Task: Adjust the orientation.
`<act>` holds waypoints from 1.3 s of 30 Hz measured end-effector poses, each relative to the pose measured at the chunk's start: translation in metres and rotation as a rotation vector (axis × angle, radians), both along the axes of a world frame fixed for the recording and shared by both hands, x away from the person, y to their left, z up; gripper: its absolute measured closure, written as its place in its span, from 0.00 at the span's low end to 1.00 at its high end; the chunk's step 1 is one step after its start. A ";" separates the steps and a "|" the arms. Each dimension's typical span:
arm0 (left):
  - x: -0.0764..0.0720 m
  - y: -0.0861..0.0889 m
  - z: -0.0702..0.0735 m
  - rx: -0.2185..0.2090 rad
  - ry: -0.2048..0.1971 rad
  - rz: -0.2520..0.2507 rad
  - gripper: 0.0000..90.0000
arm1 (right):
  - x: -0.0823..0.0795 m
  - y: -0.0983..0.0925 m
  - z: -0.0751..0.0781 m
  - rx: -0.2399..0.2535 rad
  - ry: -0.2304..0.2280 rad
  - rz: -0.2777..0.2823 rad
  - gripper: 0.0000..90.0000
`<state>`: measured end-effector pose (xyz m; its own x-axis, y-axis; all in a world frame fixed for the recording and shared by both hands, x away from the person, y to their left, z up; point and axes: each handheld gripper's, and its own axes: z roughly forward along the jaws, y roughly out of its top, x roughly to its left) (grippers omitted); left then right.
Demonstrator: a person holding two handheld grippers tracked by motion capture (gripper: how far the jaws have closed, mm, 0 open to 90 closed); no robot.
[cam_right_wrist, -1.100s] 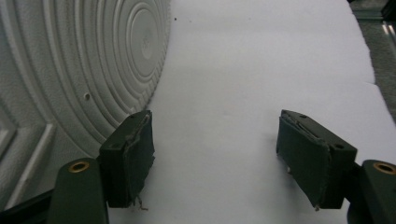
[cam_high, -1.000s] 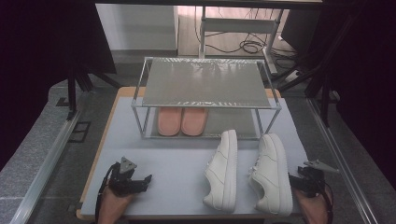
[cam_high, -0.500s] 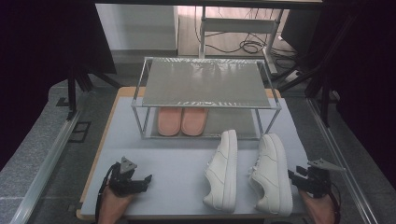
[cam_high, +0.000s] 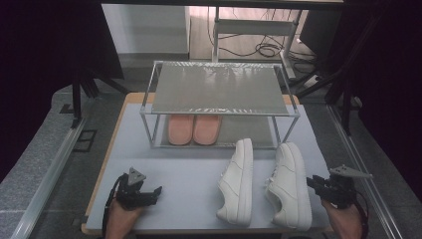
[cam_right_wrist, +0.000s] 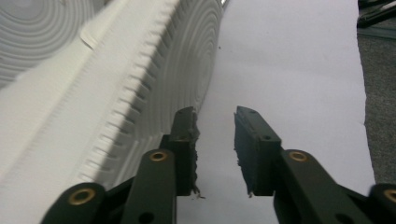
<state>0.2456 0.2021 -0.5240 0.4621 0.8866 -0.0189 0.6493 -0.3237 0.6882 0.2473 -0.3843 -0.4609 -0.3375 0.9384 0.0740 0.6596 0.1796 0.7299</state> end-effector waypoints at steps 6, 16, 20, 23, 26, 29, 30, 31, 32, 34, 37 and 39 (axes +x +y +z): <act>0.000 0.000 0.000 0.000 -0.001 0.000 0.15 | -0.001 0.003 0.013 -0.008 -0.011 0.005 0.82; 0.000 0.000 0.000 0.001 -0.003 0.002 0.15 | -0.003 0.008 0.030 -0.007 -0.020 0.039 0.95; 0.000 0.000 0.000 0.000 -0.004 0.002 0.15 | -0.002 0.012 0.036 0.000 -0.021 0.060 1.00; 0.000 0.000 0.000 0.000 -0.004 0.003 0.15 | -0.001 0.016 0.040 0.002 -0.027 0.074 1.00; -0.001 0.000 0.000 0.000 -0.006 0.003 0.15 | 0.002 0.020 0.042 -0.006 -0.029 0.090 1.00; -0.001 0.000 0.000 0.000 -0.006 0.003 0.15 | 0.003 0.024 0.042 -0.011 -0.029 0.103 1.00; -0.001 0.000 0.000 0.000 -0.007 0.003 0.15 | 0.003 0.024 0.042 -0.014 -0.032 0.105 1.00; -0.001 0.000 0.000 0.000 -0.007 0.003 0.15 | 0.004 0.025 0.042 -0.011 -0.034 0.108 1.00; -0.001 0.000 0.000 0.000 -0.007 0.003 0.15 | 0.004 0.025 0.042 -0.007 -0.034 0.106 1.00; -0.001 0.000 0.000 0.001 -0.007 0.003 0.15 | 0.004 0.025 0.042 -0.007 -0.037 0.106 1.00; -0.001 0.000 0.000 0.000 -0.007 0.003 0.15 | 0.005 0.027 0.043 -0.005 -0.037 0.114 1.00; -0.001 0.000 0.000 0.001 -0.007 0.003 0.15 | 0.006 0.027 0.042 -0.007 -0.034 0.114 1.00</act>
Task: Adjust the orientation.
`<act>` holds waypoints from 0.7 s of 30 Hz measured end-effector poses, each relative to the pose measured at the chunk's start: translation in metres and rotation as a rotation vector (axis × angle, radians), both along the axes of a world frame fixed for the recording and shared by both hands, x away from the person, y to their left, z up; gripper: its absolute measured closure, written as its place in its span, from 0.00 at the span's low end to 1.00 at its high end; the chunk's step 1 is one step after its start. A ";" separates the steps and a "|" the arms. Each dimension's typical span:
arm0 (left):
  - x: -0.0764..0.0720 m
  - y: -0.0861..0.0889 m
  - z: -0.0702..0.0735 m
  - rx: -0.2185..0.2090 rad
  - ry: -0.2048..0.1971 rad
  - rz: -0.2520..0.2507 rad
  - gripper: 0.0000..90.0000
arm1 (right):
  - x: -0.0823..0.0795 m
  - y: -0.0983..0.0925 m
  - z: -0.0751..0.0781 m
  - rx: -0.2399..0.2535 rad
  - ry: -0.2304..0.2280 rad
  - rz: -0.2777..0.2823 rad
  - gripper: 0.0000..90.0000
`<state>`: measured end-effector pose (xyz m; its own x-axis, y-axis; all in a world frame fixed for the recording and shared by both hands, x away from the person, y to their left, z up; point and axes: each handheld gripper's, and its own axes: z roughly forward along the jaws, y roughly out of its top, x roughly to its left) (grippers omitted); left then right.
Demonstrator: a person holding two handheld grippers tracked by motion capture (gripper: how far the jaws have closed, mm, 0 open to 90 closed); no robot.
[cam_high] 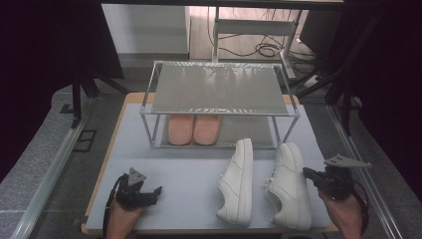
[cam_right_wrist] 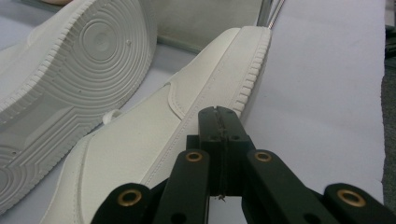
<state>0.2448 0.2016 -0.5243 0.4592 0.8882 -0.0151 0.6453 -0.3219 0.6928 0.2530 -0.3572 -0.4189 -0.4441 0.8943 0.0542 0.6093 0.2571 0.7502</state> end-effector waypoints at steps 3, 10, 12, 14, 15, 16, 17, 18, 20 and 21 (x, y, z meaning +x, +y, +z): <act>0.000 0.000 0.000 0.000 0.000 0.000 0.15 | 0.000 -0.001 0.000 0.005 0.004 -0.002 1.00; 0.000 0.000 0.000 0.001 -0.001 0.000 0.15 | -0.002 -0.005 0.000 -0.023 0.000 -0.019 1.00; 0.000 0.000 0.000 0.001 -0.001 0.000 0.15 | -0.003 -0.008 -0.001 -0.024 -0.002 -0.028 1.00; 0.000 0.000 0.000 0.001 -0.001 0.001 0.15 | -0.003 -0.011 -0.002 -0.017 -0.003 -0.037 1.00; 0.000 0.000 0.000 0.001 -0.001 0.000 0.15 | -0.004 -0.012 -0.002 -0.016 -0.005 -0.041 1.00; 0.000 0.000 0.000 0.001 -0.001 0.001 0.15 | -0.004 -0.013 -0.002 -0.015 -0.005 -0.046 1.00; 0.000 0.000 0.000 0.001 0.000 0.000 0.15 | -0.004 -0.014 -0.003 -0.015 -0.006 -0.053 1.00; 0.000 0.000 0.000 0.000 0.000 0.001 0.15 | -0.005 -0.015 -0.003 -0.017 -0.007 -0.054 1.00; 0.000 0.000 0.000 0.000 0.001 0.000 0.15 | -0.005 -0.017 -0.003 -0.019 -0.008 -0.067 1.00; 0.000 0.000 0.000 0.000 0.001 0.000 0.15 | -0.006 -0.018 -0.004 -0.026 -0.009 -0.073 1.00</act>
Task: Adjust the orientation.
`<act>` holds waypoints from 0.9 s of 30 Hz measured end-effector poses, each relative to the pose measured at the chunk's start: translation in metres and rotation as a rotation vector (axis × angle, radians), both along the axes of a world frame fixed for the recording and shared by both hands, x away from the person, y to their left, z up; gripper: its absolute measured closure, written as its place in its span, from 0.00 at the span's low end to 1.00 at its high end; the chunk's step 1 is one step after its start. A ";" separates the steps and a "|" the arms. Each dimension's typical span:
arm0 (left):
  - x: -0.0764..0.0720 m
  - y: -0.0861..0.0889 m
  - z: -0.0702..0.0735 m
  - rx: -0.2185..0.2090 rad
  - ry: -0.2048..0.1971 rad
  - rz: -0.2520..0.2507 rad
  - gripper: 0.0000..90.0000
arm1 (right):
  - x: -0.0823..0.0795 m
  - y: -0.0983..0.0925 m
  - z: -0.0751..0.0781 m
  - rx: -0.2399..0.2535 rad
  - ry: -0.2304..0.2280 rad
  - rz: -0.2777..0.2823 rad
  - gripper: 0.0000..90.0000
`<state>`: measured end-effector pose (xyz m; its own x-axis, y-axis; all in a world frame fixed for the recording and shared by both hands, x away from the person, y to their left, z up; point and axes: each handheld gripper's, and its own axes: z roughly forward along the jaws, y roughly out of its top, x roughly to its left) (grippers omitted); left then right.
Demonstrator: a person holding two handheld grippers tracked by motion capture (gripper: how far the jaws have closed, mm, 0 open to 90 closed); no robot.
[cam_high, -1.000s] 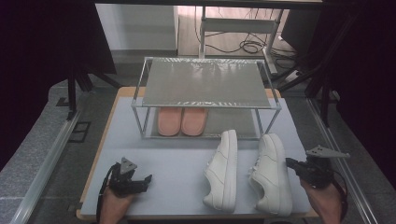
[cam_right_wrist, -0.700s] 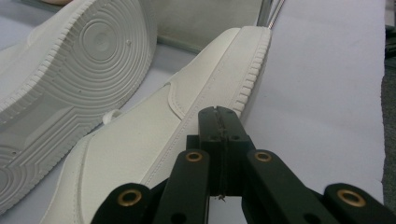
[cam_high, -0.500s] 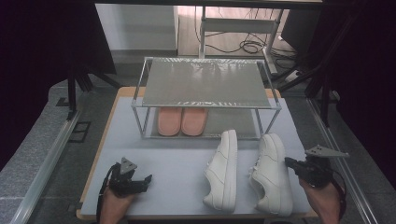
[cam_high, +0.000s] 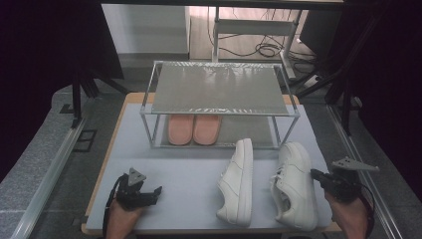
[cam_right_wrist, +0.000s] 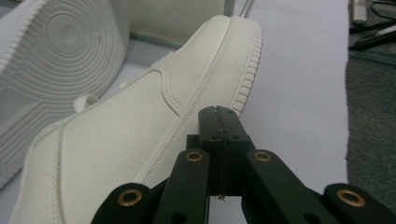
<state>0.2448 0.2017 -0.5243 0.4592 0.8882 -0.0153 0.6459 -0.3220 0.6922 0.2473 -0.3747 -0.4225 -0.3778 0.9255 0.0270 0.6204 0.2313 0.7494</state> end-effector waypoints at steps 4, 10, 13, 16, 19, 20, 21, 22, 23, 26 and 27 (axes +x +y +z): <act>0.000 0.000 0.000 0.000 0.000 0.000 0.15 | -0.002 -0.005 -0.002 -0.019 0.000 -0.033 1.00; 0.000 0.000 0.000 -0.001 0.001 0.000 0.15 | -0.003 -0.013 -0.006 -0.023 0.006 -0.072 1.00; 0.000 0.000 0.000 -0.001 0.001 0.000 0.15 | -0.003 -0.016 -0.008 -0.028 0.011 -0.084 1.00; 0.000 0.000 0.000 -0.001 0.001 0.000 0.15 | -0.002 -0.019 -0.009 -0.038 0.016 -0.096 1.00; 0.000 0.000 0.000 -0.001 0.001 -0.001 0.15 | -0.002 -0.022 -0.012 -0.041 0.022 -0.107 1.00; 0.000 0.000 0.000 -0.001 0.001 0.000 0.15 | -0.002 -0.022 -0.012 -0.042 0.026 -0.114 1.00; 0.000 0.000 0.000 -0.001 0.001 -0.001 0.15 | -0.002 -0.024 -0.013 -0.047 0.027 -0.118 1.00; 0.000 0.000 0.000 -0.001 0.001 -0.001 0.15 | -0.002 -0.024 -0.014 -0.049 0.029 -0.123 1.00; 0.000 0.000 0.000 -0.001 0.001 -0.001 0.15 | -0.002 -0.026 -0.016 -0.050 0.032 -0.130 1.00; 0.000 0.000 0.000 -0.001 0.002 -0.001 0.15 | -0.002 -0.029 -0.019 -0.061 0.040 -0.142 1.00; 0.000 0.000 0.000 -0.001 0.002 -0.001 0.15 | -0.001 -0.030 -0.020 -0.063 0.042 -0.147 1.00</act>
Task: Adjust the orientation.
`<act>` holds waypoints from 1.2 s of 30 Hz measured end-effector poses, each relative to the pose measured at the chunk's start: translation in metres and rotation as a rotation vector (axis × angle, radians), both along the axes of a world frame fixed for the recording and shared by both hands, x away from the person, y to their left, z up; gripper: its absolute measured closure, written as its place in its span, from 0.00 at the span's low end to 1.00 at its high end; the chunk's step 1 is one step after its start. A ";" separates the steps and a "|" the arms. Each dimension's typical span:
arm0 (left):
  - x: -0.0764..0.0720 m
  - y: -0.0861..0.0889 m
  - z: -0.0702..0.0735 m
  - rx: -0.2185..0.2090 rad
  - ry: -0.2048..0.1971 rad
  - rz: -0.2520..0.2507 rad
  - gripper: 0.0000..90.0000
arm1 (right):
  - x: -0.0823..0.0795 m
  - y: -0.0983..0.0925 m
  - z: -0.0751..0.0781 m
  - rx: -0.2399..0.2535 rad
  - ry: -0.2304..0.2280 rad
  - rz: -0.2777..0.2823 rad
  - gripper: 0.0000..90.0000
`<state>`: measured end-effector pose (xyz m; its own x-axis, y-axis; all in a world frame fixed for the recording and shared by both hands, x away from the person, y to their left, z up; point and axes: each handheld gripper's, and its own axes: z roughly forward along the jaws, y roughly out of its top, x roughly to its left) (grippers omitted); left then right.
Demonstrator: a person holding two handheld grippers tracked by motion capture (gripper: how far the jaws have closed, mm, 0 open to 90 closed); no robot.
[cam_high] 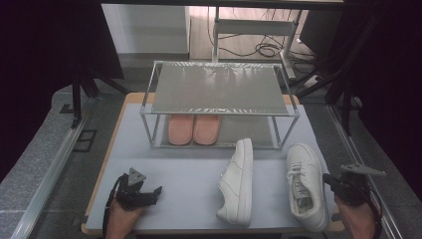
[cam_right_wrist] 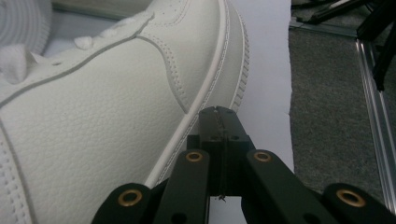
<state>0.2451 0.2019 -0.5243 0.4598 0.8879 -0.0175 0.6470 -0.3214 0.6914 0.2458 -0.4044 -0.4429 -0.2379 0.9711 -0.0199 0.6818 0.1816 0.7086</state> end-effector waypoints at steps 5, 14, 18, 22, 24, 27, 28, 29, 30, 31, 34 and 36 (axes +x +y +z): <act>0.000 0.000 0.000 0.000 0.000 0.000 0.15 | 0.002 -0.008 -0.008 0.007 0.021 -0.017 1.00; 0.000 0.000 0.000 0.000 0.001 0.000 0.15 | 0.003 -0.015 -0.016 0.025 0.038 -0.037 1.00; 0.000 0.000 0.000 0.000 0.001 0.001 0.15 | 0.003 -0.018 -0.020 0.039 0.041 -0.048 1.00; 0.000 0.000 0.000 0.000 0.001 0.000 0.15 | 0.005 -0.020 -0.023 0.054 0.045 -0.053 1.00; 0.000 0.000 0.000 -0.001 0.001 0.000 0.15 | 0.006 -0.019 -0.024 0.057 0.049 -0.052 1.00; 0.000 0.000 0.000 0.000 0.001 0.000 0.15 | 0.010 -0.019 -0.028 0.065 0.055 -0.047 1.00; 0.000 0.000 0.000 0.000 0.001 0.001 0.15 | 0.012 -0.020 -0.030 0.064 0.060 -0.047 1.00; 0.000 0.000 0.000 -0.001 0.001 0.000 0.15 | 0.013 -0.020 -0.032 0.060 0.067 -0.046 1.00; 0.000 0.000 0.000 0.000 0.001 0.000 0.15 | 0.015 -0.022 -0.035 0.055 0.078 -0.048 1.00; 0.000 0.000 0.000 -0.001 0.001 0.000 0.15 | 0.016 -0.023 -0.037 0.062 0.079 -0.050 1.00; 0.000 0.000 0.000 -0.001 0.001 0.000 0.15 | 0.015 -0.032 -0.040 0.108 0.081 -0.048 1.00; 0.000 0.000 0.000 0.000 0.001 0.000 0.15 | 0.014 -0.032 -0.038 0.083 0.077 -0.049 1.00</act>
